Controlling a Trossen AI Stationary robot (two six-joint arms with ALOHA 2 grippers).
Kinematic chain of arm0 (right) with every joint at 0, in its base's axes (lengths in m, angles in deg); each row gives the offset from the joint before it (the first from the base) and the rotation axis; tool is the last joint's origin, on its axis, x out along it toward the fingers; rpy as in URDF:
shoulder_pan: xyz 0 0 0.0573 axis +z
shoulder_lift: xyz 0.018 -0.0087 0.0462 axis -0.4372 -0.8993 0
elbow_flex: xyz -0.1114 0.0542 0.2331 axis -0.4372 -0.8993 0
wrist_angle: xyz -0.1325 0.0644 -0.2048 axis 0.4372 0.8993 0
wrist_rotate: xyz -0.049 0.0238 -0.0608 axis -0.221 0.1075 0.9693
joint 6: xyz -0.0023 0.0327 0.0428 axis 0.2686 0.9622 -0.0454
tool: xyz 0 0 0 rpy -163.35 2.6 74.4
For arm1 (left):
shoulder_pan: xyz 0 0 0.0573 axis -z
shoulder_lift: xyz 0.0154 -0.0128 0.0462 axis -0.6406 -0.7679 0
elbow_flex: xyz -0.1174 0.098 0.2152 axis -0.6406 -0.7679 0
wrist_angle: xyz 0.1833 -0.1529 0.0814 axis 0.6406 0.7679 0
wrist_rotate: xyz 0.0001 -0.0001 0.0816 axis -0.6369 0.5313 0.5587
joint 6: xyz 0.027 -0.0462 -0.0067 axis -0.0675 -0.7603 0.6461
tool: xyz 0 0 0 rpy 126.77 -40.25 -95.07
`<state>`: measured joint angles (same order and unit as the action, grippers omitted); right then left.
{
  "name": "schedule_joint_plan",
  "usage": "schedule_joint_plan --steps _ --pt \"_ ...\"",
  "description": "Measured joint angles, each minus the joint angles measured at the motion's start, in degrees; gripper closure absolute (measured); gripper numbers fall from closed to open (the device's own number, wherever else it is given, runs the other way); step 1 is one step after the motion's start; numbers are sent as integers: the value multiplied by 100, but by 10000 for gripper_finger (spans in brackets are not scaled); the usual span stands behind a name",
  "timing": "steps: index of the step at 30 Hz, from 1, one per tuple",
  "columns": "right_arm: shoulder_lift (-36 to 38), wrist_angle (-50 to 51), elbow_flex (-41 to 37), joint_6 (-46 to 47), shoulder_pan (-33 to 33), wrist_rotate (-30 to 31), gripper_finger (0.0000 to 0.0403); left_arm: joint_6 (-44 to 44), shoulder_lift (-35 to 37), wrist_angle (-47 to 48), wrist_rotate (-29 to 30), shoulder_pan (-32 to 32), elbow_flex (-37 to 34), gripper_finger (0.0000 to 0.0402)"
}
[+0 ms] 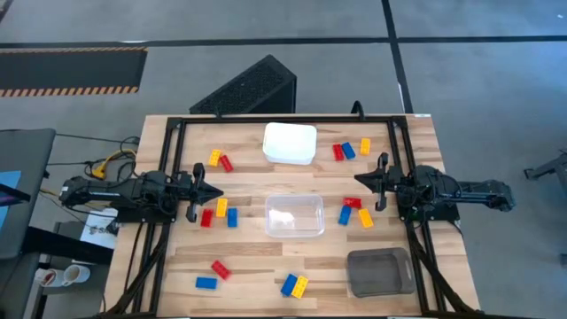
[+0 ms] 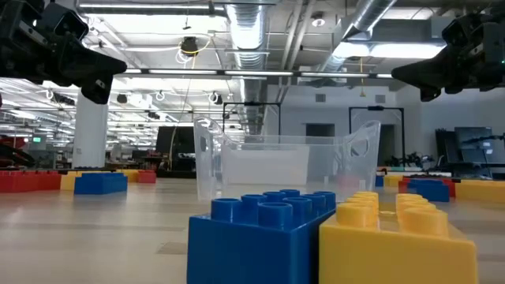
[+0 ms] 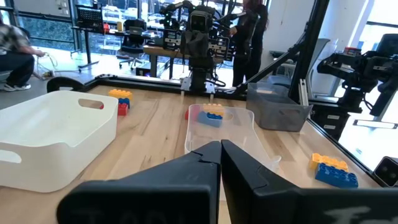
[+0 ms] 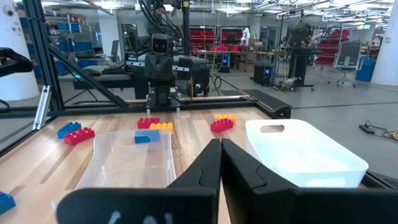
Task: Sort & place blocks by color
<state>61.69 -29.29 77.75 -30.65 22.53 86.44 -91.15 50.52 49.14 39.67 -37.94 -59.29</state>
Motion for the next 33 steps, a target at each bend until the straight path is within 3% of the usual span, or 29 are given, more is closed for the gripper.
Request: schedule_joint_plan --steps 33 --pt "-1 0 -1 2 0 0 370 0 -2 -41 2 0 -2 401"
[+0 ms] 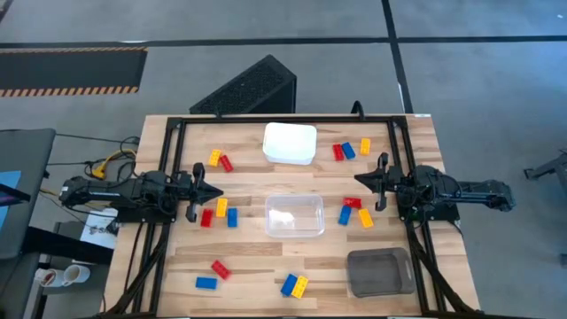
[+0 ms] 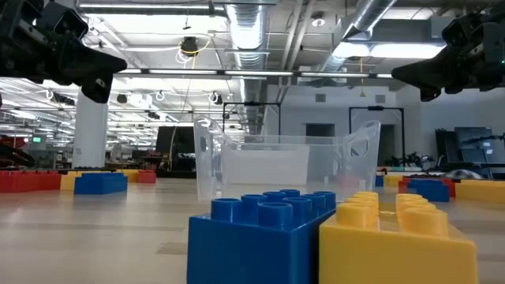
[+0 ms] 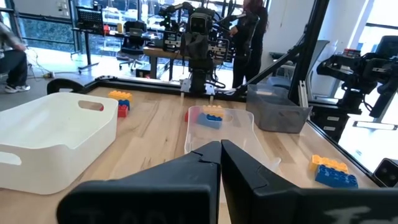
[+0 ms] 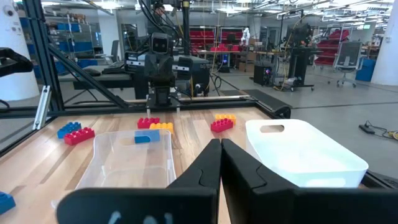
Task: Sort & place blocks by color
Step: Put the yellow game piece into the white bin
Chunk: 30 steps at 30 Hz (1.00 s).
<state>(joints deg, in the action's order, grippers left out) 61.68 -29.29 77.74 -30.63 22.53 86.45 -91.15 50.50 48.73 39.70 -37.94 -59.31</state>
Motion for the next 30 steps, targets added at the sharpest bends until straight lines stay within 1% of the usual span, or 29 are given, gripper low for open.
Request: schedule_joint_plan --steps 13,19,22,26,30 --pt "0 0 -1 -1 0 1 370 0 0 -84 41 2 2 401" --pt "1 0 -1 0 -2 0 370 -65 0 -93 743 2 0 401" --pt "0 0 1 -1 0 0 370 -231 0 -141 889 0 0 401" --pt "-1 0 -1 -2 0 0 370 -371 0 -488 789 0 0 401" --pt "-1 0 1 0 0 0 370 -184 0 -1205 379 0 0 401"
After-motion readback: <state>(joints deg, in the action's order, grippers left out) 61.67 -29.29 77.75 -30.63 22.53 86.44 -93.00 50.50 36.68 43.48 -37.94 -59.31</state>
